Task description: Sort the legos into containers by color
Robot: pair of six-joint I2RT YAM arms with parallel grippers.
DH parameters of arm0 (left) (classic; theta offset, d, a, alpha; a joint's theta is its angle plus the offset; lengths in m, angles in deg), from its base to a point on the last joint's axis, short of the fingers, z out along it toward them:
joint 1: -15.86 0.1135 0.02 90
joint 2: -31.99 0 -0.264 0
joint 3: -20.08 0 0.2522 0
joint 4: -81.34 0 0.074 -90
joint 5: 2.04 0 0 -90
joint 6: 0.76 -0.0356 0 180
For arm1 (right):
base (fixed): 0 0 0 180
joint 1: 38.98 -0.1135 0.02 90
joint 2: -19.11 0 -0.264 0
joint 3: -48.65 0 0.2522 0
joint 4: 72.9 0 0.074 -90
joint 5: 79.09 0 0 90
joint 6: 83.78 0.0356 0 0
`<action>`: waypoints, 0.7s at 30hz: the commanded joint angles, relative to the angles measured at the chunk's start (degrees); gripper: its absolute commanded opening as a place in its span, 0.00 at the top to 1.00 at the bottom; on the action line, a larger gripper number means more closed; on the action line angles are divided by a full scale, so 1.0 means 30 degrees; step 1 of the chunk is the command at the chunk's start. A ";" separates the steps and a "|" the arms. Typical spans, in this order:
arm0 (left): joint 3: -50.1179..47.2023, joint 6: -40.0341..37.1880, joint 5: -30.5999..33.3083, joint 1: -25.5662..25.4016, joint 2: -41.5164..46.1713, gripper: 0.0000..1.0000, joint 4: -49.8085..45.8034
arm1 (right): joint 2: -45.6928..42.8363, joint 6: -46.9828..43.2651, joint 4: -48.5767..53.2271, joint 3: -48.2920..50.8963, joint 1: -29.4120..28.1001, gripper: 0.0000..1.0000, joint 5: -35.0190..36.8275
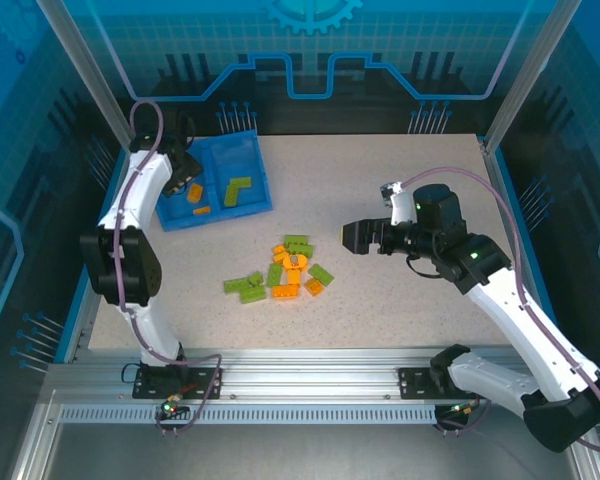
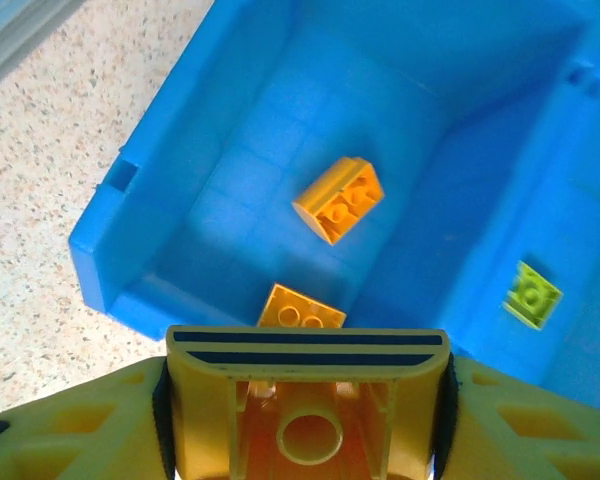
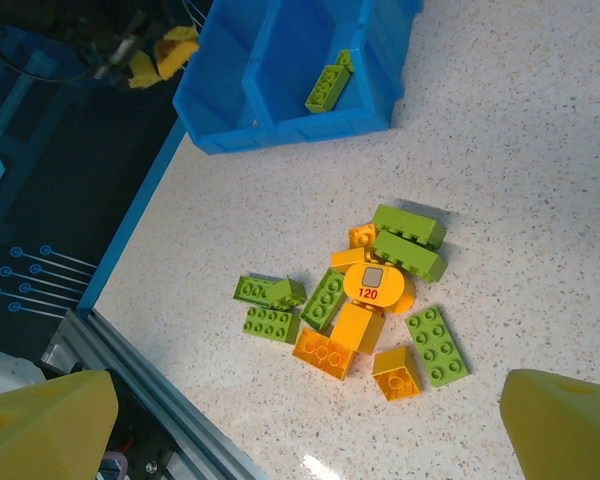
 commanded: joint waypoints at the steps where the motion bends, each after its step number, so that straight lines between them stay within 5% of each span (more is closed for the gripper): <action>1: 0.1395 0.0658 -0.1422 0.0394 -0.2085 0.36 -0.0004 | -0.0486 0.0246 0.0434 -0.0099 -0.0133 0.00 0.0291; 11: 0.3703 0.1219 -0.1585 0.1165 -0.4063 0.23 -0.0487 | -0.1729 0.0438 0.1076 -0.0020 -0.0160 0.00 0.1190; 21: -0.0208 0.1106 -0.4443 0.0828 0.1996 0.21 0.1231 | -0.0753 0.0642 0.0377 0.0147 -0.0191 0.00 0.1050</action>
